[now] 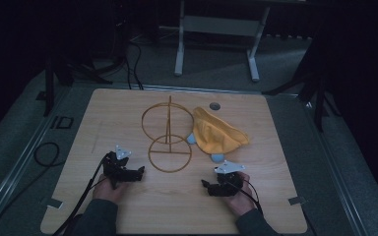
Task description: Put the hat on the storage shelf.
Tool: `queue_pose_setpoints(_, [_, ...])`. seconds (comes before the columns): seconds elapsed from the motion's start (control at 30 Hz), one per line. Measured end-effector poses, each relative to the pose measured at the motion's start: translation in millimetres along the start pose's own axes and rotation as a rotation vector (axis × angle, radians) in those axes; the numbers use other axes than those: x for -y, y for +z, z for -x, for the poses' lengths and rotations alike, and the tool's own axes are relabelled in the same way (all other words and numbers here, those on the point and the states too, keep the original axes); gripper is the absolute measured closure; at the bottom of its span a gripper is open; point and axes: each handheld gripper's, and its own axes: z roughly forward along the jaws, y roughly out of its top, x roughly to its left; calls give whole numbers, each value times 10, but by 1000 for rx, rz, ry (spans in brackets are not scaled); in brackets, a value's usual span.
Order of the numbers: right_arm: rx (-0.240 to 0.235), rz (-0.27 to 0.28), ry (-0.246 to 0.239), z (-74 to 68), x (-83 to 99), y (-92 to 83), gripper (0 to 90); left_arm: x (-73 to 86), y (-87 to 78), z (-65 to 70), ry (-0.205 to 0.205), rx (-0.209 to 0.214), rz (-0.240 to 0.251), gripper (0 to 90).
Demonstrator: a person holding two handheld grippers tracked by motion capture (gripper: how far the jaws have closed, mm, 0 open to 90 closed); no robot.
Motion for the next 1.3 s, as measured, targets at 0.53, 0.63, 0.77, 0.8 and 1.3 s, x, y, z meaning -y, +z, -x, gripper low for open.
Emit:
queue_pose_setpoints(0.53, [-15, -22, -19, 29, -8, -34, 356, -1, 0, 0, 0, 1, 0, 19])
queue_pose_setpoints(0.63, [-15, -21, -26, 50, -16, -62, 505, -1, 1, 0, 0, 1, 0, 19])
queue_pose_setpoints(0.77, [26, -35, -38, 84, -38, -75, 575, -1, 1, 0, 0, 1, 0, 19])
queue_pose_setpoints(0.8, [49, -42, -35, 137, -52, -73, 576, -1, 1, 0, 0, 1, 0, 19])
queue_pose_setpoints(1.3, [70, -46, 113, 588, -150, 36, 409, -4, 2, -2, 2, 1, -3, 19])
